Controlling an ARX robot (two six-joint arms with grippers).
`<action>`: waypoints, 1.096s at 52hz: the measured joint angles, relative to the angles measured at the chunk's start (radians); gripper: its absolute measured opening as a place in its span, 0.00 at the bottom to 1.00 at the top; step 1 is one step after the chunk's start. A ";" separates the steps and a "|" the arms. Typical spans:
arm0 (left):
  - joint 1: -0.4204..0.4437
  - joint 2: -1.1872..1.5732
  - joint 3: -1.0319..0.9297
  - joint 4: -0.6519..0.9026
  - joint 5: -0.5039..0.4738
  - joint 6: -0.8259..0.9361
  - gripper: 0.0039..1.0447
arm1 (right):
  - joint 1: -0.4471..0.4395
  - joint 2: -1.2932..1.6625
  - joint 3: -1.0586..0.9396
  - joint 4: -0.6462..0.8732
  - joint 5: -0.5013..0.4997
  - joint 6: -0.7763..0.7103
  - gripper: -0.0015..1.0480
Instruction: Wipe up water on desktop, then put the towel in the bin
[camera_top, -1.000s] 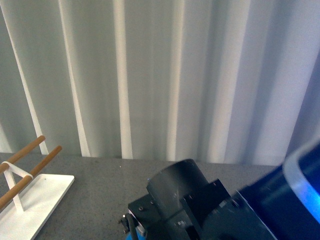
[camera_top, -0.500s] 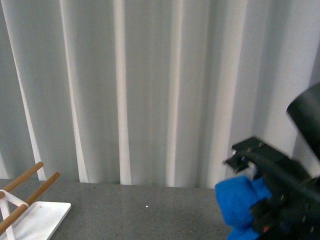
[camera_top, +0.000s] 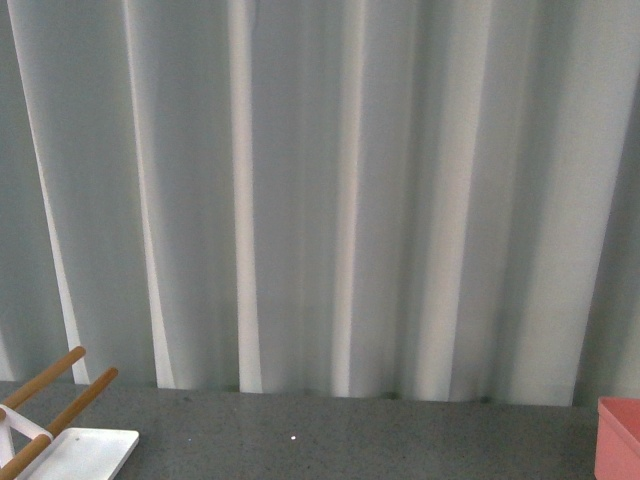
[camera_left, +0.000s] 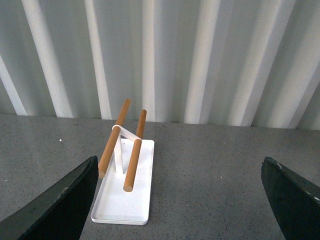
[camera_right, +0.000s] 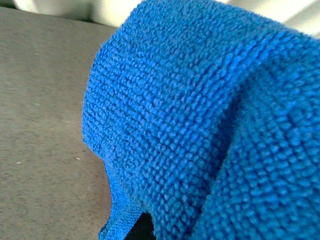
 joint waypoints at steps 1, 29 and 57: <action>0.000 0.000 0.000 0.000 0.000 0.000 0.94 | -0.014 0.005 0.003 -0.007 0.001 0.003 0.06; 0.000 0.000 0.000 0.000 0.000 0.000 0.94 | -0.208 0.169 0.056 -0.041 -0.079 0.070 0.06; 0.000 0.000 0.000 0.000 0.000 0.000 0.94 | -0.236 0.228 0.064 0.023 -0.105 0.068 0.58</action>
